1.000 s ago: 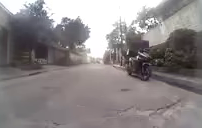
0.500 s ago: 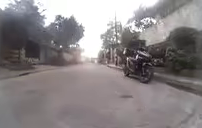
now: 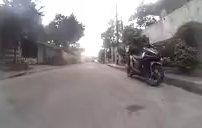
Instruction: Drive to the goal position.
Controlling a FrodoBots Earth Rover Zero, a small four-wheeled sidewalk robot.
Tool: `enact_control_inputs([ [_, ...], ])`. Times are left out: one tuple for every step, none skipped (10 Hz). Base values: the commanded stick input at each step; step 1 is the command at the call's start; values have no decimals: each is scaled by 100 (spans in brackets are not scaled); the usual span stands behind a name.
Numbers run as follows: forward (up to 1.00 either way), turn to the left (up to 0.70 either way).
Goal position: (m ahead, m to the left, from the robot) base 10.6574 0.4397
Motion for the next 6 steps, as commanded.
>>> enact_control_inputs([
  [100, 0],
  [100, 0],
  [100, 0],
  [100, 0],
  [100, 0],
  [100, 0],
])
